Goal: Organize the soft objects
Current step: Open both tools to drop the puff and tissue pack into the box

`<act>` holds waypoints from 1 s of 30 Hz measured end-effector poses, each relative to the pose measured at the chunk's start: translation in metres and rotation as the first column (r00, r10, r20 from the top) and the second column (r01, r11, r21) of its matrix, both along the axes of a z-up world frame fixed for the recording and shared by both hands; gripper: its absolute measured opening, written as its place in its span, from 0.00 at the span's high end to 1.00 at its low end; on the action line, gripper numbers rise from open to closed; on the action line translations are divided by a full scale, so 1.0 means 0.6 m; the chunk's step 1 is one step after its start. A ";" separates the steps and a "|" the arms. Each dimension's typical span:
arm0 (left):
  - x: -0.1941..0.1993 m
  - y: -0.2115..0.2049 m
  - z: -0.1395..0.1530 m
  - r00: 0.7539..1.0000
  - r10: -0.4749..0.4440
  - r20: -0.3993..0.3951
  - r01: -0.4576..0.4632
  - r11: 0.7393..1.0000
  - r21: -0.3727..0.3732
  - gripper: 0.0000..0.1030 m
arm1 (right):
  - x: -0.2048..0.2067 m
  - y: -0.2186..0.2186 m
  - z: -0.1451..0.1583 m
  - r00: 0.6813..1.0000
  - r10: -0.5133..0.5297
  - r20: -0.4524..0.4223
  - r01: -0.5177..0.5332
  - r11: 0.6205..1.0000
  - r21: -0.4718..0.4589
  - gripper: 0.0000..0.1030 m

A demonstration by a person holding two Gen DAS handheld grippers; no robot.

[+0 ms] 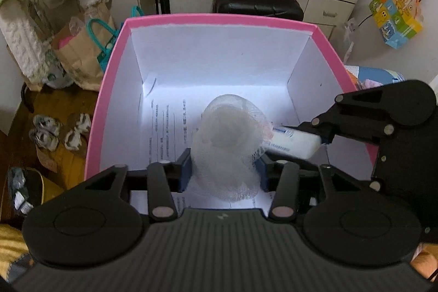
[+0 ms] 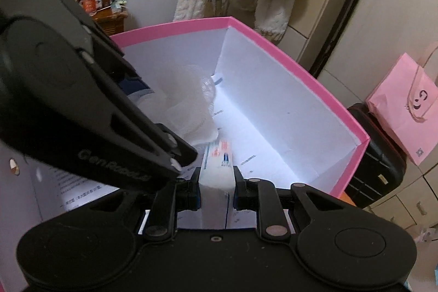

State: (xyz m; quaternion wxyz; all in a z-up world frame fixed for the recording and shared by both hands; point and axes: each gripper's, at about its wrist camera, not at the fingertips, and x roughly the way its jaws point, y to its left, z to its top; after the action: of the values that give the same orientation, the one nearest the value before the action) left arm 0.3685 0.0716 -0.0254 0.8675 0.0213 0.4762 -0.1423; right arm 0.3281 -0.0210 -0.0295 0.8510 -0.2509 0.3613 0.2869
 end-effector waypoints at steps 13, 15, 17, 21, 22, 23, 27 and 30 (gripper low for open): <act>-0.065 0.022 0.049 0.995 -0.022 0.094 0.021 1.000 0.014 0.38 | -0.044 -0.014 0.031 0.999 0.038 -0.022 -0.036 0.998 0.057 0.60; -0.080 0.028 0.057 0.993 -0.024 0.112 0.024 1.000 0.008 0.38 | -0.050 -0.015 0.038 0.999 0.039 -0.023 -0.037 0.997 0.072 0.59; -0.096 0.032 0.067 0.991 -0.037 0.125 0.038 0.999 0.001 0.38 | -0.062 -0.018 0.044 0.999 0.036 -0.016 -0.035 0.996 0.080 0.59; -0.128 0.037 0.087 0.986 -0.057 0.155 0.057 0.998 0.002 0.38 | -0.084 -0.021 0.059 1.000 0.028 -0.005 -0.028 0.995 0.097 0.58; -0.136 0.038 0.092 0.984 -0.060 0.165 0.061 0.998 0.002 0.37 | -0.089 -0.022 0.064 1.000 0.026 -0.001 -0.026 0.994 0.102 0.57; -0.144 0.039 0.098 0.982 -0.066 0.176 0.067 0.998 0.002 0.36 | -0.094 -0.024 0.068 1.000 0.025 0.001 -0.025 0.994 0.107 0.57; -0.180 0.046 0.120 0.974 -0.088 0.207 0.091 0.996 -0.007 0.34 | -0.117 -0.033 0.088 1.000 0.016 0.003 -0.016 0.991 0.135 0.54; -0.207 0.042 0.132 0.965 -0.111 0.239 0.113 0.994 0.007 0.33 | -0.139 -0.042 0.104 1.000 0.012 0.016 -0.014 0.989 0.149 0.53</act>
State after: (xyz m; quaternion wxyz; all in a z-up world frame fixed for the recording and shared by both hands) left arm 0.2441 0.0970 0.0541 0.9091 0.0621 0.3659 -0.1891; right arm 0.2445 -0.0461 0.0329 0.8682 -0.1912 0.3307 0.3167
